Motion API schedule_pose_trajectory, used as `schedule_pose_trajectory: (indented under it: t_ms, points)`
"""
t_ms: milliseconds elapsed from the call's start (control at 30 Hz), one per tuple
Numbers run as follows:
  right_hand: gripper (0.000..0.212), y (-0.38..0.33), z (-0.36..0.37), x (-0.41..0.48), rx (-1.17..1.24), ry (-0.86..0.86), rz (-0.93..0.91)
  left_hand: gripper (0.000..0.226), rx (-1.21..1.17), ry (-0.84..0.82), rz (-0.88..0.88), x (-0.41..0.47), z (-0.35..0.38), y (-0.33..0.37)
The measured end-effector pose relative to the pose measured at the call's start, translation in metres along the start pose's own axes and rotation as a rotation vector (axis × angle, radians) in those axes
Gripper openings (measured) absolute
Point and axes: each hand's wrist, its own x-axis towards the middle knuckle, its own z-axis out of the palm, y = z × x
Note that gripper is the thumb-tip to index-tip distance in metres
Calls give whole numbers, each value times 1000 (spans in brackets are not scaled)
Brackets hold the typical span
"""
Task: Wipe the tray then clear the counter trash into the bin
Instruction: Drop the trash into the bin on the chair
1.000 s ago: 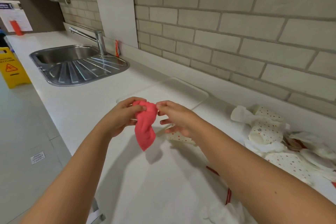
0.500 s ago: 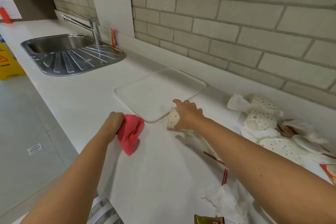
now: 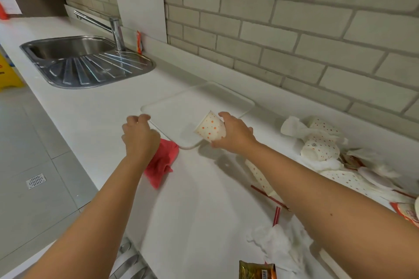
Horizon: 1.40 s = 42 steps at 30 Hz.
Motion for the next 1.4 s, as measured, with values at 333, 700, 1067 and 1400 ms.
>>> schedule_pose_trajectory:
  t_ms: [333,700,1067,1400]
  points:
    - [72,7,-19,-16,161,-70,-37,7,-431,-327,265,-55,11,62]
    - [93,65,-35,-35,-204,-299,170,6,-332,-243,138,-87,-30,40]
    - [57,43,-18,-54,-261,-76,60,11,-303,-115,171,-125,-87,-1]
    - [27,-98,-30,-141,159,-6,-414,21,-122,-102,32,-181,-125,-41]
